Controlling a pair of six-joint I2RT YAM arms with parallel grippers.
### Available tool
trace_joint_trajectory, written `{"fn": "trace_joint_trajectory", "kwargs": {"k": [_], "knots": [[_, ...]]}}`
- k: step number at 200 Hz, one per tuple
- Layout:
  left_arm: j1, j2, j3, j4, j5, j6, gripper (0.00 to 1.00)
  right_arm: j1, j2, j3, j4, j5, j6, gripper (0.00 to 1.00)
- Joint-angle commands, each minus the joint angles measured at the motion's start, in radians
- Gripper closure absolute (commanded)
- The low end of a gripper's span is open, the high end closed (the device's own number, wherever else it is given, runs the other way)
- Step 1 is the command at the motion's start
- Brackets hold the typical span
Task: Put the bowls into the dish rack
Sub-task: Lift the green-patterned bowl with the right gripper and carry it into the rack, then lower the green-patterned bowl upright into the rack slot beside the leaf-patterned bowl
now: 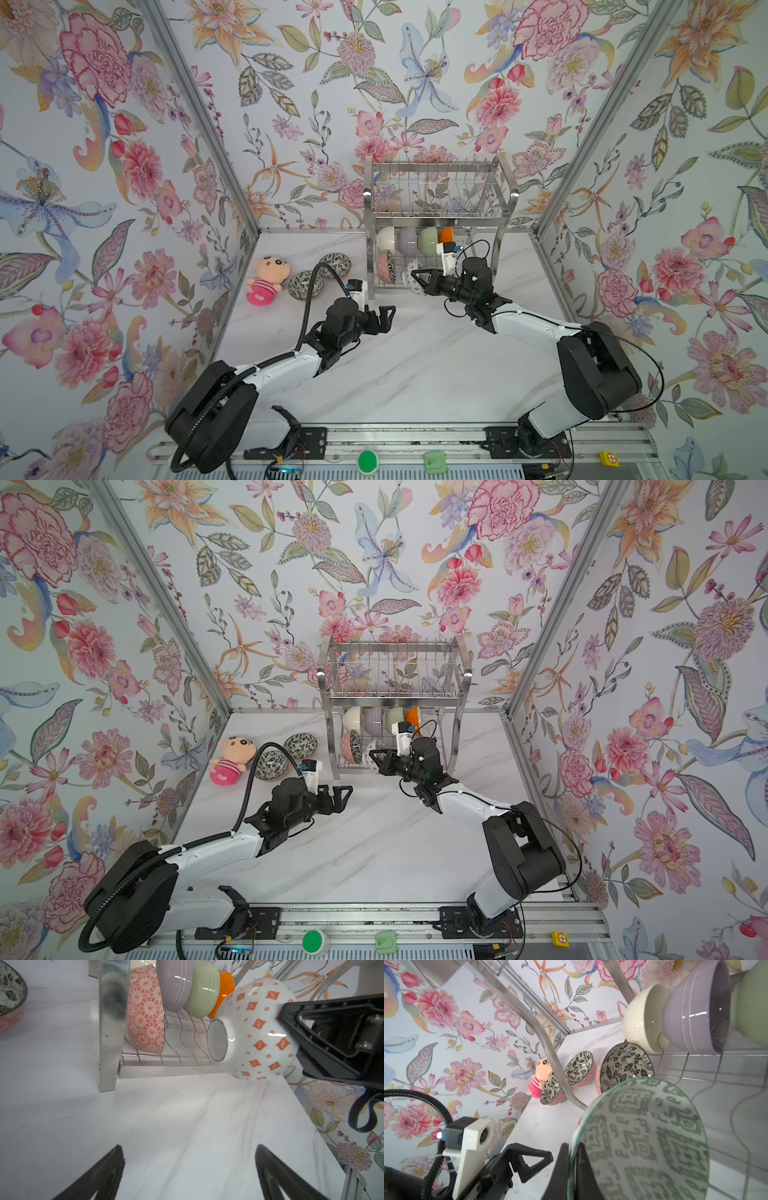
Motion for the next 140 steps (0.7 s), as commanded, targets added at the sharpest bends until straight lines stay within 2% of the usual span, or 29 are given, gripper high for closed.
{"fn": "trace_joint_trajectory", "kwargs": {"k": [1,22,71,140], "knots": [[-0.024,0.043,0.056,0.006,-0.046,0.038,0.01,-0.013,0.028,0.006,0.191,-0.046,0.083,1.00],[-0.038,0.078,0.083,0.005,-0.042,0.042,0.01,-0.028,0.069,0.024,0.232,-0.060,0.110,1.00],[-0.041,0.085,0.106,-0.022,-0.054,0.050,0.01,-0.070,0.210,0.054,0.471,-0.099,0.259,1.00],[-0.040,0.091,0.119,-0.052,-0.065,0.064,0.01,-0.073,0.372,0.156,0.569,-0.119,0.350,1.00]]}}
